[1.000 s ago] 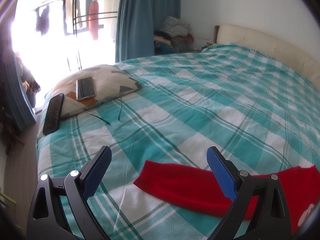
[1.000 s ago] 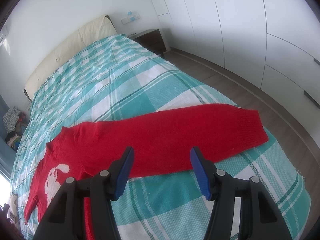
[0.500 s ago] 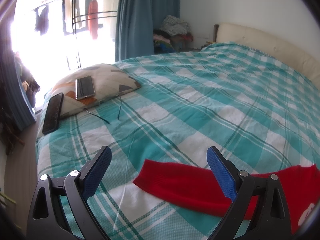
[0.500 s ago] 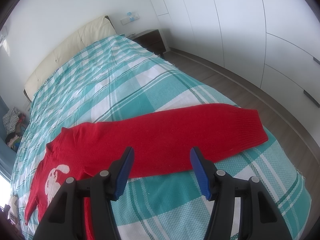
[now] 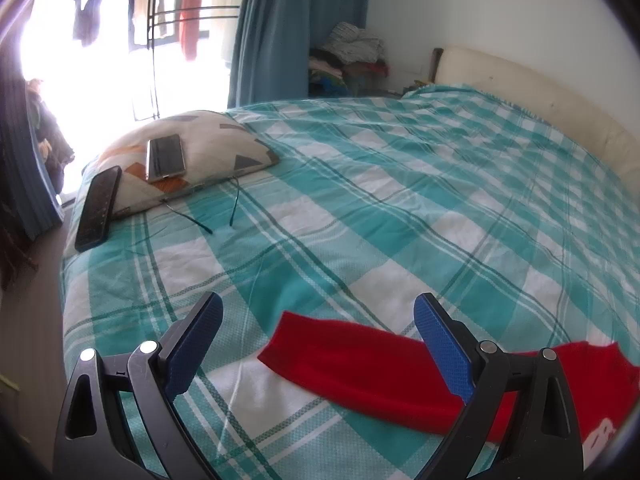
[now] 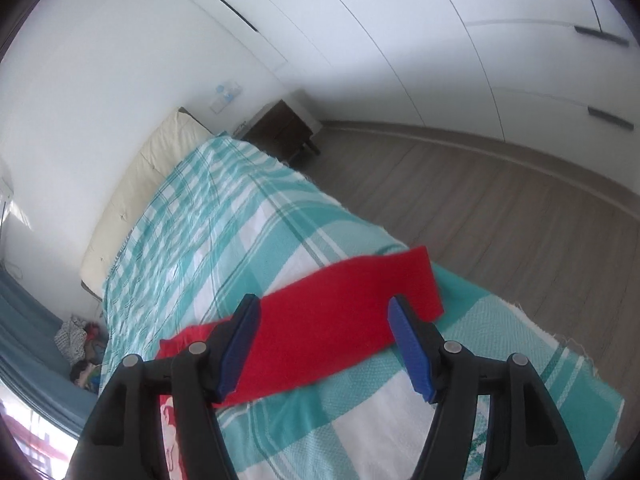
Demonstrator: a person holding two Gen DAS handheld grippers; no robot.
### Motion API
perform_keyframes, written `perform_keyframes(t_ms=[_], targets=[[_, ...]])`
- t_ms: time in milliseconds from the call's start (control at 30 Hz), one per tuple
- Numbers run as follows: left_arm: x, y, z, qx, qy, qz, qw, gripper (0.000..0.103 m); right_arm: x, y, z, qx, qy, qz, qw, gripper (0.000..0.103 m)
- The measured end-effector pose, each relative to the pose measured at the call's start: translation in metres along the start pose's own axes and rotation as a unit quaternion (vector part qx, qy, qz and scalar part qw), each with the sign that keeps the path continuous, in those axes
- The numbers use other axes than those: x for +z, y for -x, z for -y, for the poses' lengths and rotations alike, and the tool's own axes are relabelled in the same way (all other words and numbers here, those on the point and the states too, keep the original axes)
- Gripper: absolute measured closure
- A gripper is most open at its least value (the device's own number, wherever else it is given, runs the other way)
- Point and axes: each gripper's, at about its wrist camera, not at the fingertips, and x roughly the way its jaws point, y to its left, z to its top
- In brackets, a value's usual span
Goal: Fold small clothes
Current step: 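Grasp the stretched sleeve cuff with the right tool and lift it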
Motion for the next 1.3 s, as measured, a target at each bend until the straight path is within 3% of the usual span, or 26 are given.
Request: perform_keyframes(t_ms=[100, 233, 367, 600, 667, 700, 733, 767, 800, 900, 1033, 1167, 1300], targets=[[-0.001, 0.001, 0.003, 0.004, -0.011, 0.004, 0.9999, 0.006, -0.004, -0.009, 0.038, 0.019, -0.079, -0.027, 0.996, 0.037], [-0.002, -0.002, 0.007, 0.005, -0.017, 0.000, 0.9998, 0.006, -0.001, -0.026, 0.065, 0.049, -0.123, -0.044, 0.990, 0.039], [-0.003, -0.003, 0.011, 0.011, -0.030, 0.002, 0.9995, 0.006, 0.010, -0.044, 0.070, 0.089, -0.128, -0.046, 0.987, 0.040], [-0.006, -0.004, 0.020, 0.015, -0.046, 0.003, 0.9988, 0.006, 0.018, -0.066, 0.079, 0.117, -0.142, -0.040, 0.982, 0.049], [-0.007, -0.004, 0.023, 0.014, -0.052, 0.002, 0.9986, 0.006, 0.020, -0.069, 0.077, 0.108, -0.136, -0.042, 0.984, 0.056], [-0.008, -0.004, 0.025, 0.013, -0.055, 0.002, 0.9984, 0.006, 0.023, -0.072, 0.076, 0.098, -0.128, -0.045, 0.986, 0.067], [-0.008, -0.003, 0.027, 0.012, -0.058, 0.002, 0.9982, 0.006, 0.024, -0.071, 0.075, 0.081, -0.117, -0.046, 0.989, 0.087], [-0.009, -0.002, 0.028, 0.011, -0.061, 0.003, 0.9981, 0.006, 0.026, -0.070, 0.073, 0.064, -0.107, -0.042, 0.991, 0.097], [-0.010, -0.001, 0.029, 0.010, -0.064, 0.005, 0.9979, 0.006, 0.028, -0.066, 0.069, 0.058, -0.099, -0.036, 0.993, 0.098], [-0.009, 0.002, 0.030, 0.007, -0.065, 0.009, 0.9979, 0.006, 0.036, -0.046, 0.034, 0.044, -0.045, -0.004, 0.998, 0.098], [-0.006, 0.006, 0.029, -0.004, -0.055, 0.010, 0.9984, 0.006, 0.044, -0.026, -0.064, 0.080, 0.055, 0.019, 0.995, 0.098], [-0.002, 0.009, 0.026, -0.012, -0.046, 0.013, 0.9988, 0.006, 0.024, -0.021, -0.188, 0.145, 0.156, 0.005, 0.977, 0.098], [0.003, 0.009, 0.018, -0.017, -0.029, 0.009, 0.9994, 0.006, -0.030, -0.037, -0.296, 0.195, 0.241, -0.041, 0.950, 0.098]])
